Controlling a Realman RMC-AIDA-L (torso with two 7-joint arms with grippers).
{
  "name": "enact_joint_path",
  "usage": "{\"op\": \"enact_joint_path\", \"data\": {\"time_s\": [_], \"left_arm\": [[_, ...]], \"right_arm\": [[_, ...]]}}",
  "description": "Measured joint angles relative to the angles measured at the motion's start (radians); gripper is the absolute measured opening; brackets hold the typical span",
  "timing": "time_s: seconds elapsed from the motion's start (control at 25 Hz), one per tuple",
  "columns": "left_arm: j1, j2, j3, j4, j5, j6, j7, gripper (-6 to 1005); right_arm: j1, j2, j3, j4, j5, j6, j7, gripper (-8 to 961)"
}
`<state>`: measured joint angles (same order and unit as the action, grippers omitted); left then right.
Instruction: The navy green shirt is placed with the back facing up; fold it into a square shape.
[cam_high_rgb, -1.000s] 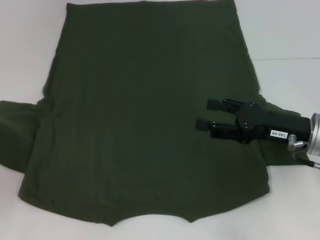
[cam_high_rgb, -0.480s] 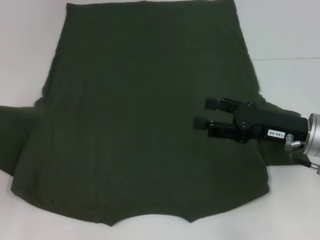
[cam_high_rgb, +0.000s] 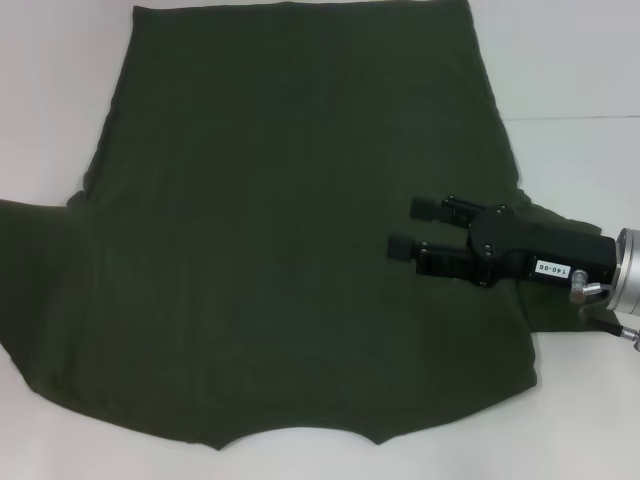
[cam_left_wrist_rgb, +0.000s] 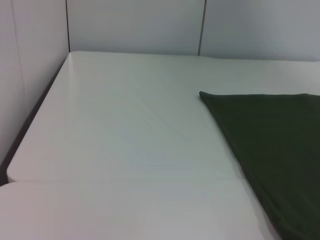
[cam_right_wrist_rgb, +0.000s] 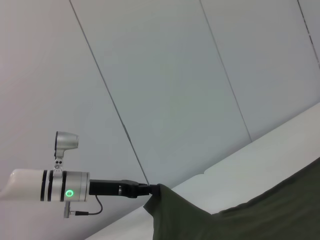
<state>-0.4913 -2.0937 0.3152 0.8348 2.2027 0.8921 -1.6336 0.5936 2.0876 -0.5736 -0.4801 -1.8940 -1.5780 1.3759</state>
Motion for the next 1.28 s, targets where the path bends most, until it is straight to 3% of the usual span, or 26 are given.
{"op": "enact_joint_path", "data": {"time_s": [0.44,0.72,1.0,1.28], "left_arm": [[-0.007,-0.002,0.004,0.004,0.0,0.029,-0.011,-2],[0.024,-0.022,0.005,0.081,-0.001,0.256,-0.094,-2],[0.025,-0.025,0.006,0.122,-0.008,0.464,-0.15,7],[-0.002,-0.038,0.027,0.121,-0.01,0.502,-0.175,19]], "right_arm": [[-0.004,0.0,0.001,0.0,0.0,0.0,-0.001,913],[-0.008,0.0,0.004,0.001,-0.001,-0.002,-0.001,913],[-0.008,0.0,-0.002,0.002,0.0,-0.002,-0.011,913],[-0.014,0.0,-0.002,0.003,0.0,-0.007,-0.016,913]]}}
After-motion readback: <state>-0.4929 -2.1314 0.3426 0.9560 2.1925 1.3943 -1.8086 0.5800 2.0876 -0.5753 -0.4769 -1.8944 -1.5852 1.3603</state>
